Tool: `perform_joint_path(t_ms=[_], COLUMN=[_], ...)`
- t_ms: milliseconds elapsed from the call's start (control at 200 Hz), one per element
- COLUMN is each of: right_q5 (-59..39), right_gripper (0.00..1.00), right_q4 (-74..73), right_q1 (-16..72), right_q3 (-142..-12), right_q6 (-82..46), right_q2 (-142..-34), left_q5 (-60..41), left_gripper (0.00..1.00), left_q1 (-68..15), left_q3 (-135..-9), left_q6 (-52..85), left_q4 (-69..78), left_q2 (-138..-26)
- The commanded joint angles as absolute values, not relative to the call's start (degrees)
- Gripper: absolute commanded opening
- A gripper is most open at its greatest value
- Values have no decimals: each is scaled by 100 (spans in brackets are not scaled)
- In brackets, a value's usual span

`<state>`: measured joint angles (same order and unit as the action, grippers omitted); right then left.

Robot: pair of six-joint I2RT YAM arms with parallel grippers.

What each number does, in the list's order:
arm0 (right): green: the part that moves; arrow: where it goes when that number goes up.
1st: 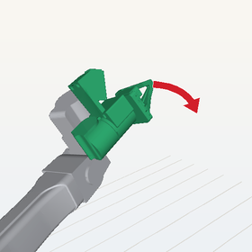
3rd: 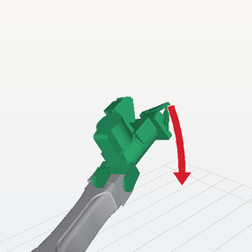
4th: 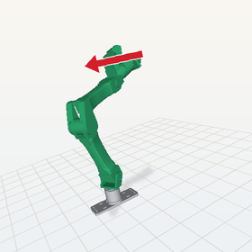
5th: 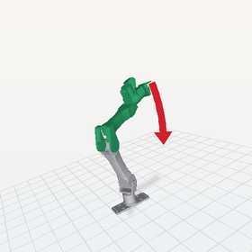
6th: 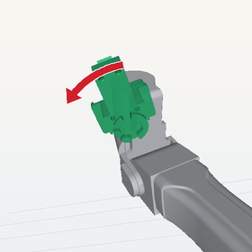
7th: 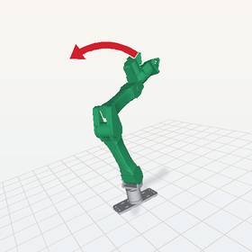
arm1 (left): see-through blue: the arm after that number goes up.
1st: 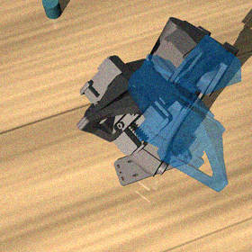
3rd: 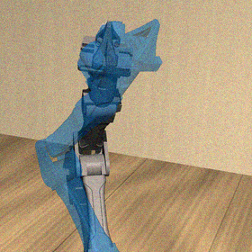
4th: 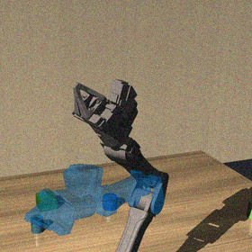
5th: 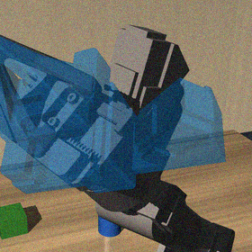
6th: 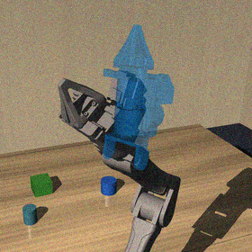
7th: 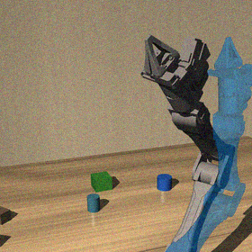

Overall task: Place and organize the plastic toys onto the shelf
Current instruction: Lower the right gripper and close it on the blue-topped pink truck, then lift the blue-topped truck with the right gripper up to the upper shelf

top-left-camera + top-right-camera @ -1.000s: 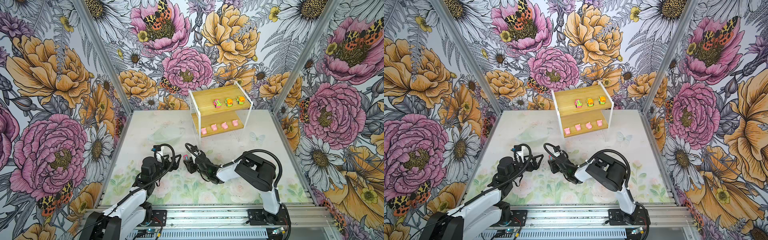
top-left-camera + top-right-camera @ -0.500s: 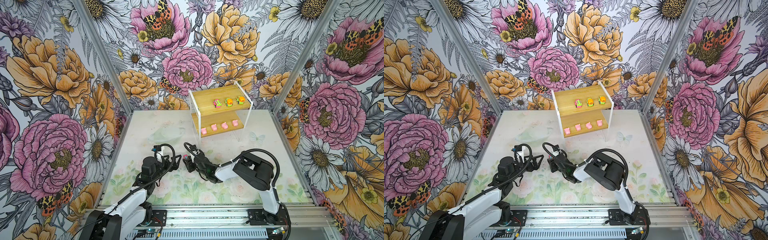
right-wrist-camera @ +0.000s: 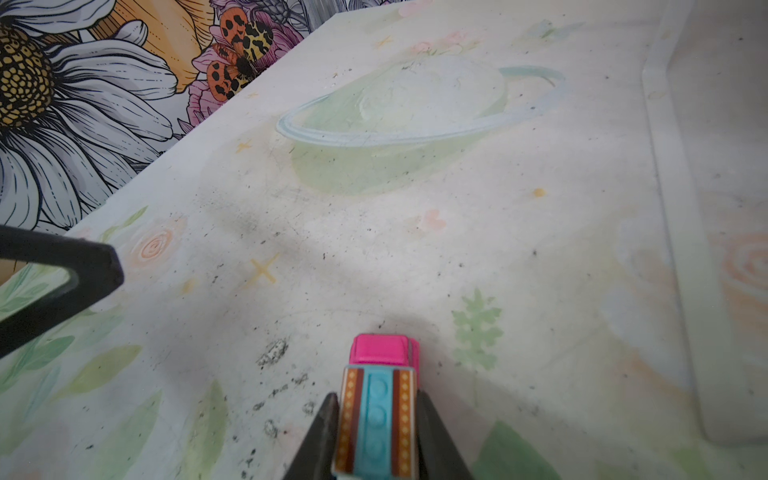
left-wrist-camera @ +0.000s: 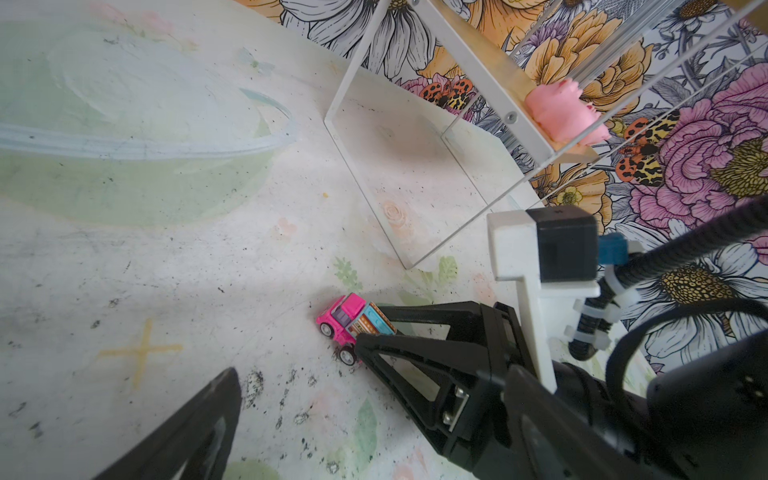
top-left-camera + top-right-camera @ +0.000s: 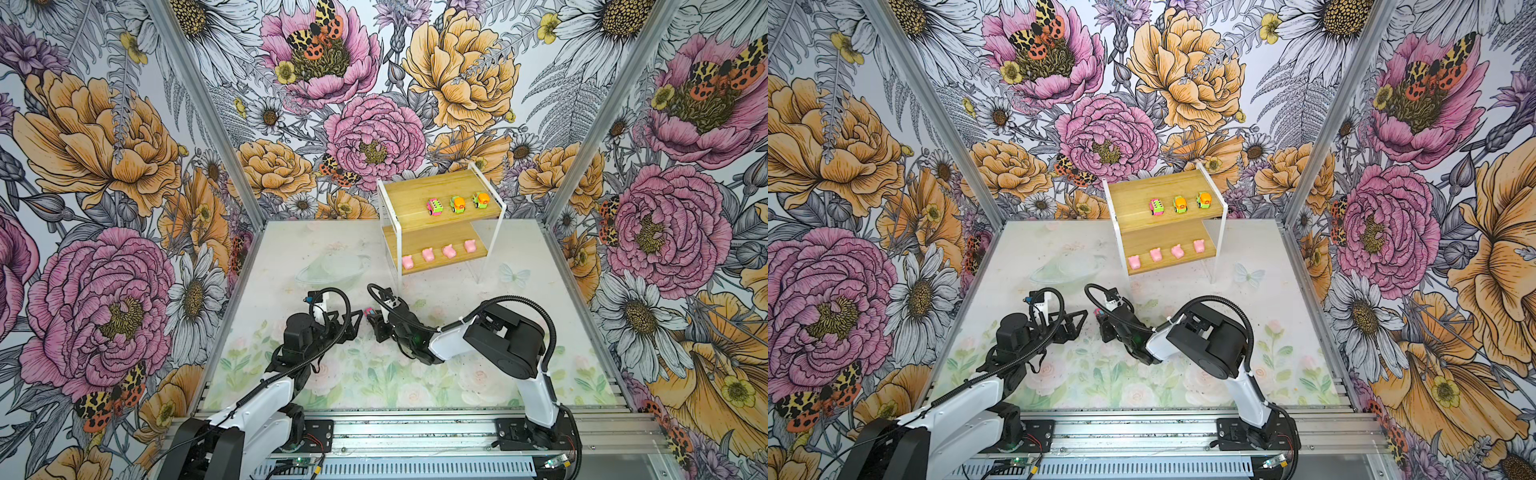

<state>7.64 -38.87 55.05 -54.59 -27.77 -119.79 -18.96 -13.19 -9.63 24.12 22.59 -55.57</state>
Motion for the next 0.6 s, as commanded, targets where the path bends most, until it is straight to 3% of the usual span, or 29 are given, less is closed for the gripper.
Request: perform_joint_path(t_ms=[0, 320, 595], right_q5=[595, 35, -163], right_gripper=[26, 26, 27], right_q4=[-3906, -3750, -2474], right_q1=[5458, 5399, 5388], right_q3=[-5404, -4931, -4646], right_q6=[-2643, -2529, -2642], right_q2=[-11942, -11181, -9750], left_q5=[-2023, -2042, -1971], left_gripper=[99, 99, 99], left_q1=[-1257, -1257, -1237], left_q3=[-906, -902, -812], left_q6=[2491, 2503, 2509], left_q4=[2432, 2418, 2383], left_q2=[-5561, -5537, -5255])
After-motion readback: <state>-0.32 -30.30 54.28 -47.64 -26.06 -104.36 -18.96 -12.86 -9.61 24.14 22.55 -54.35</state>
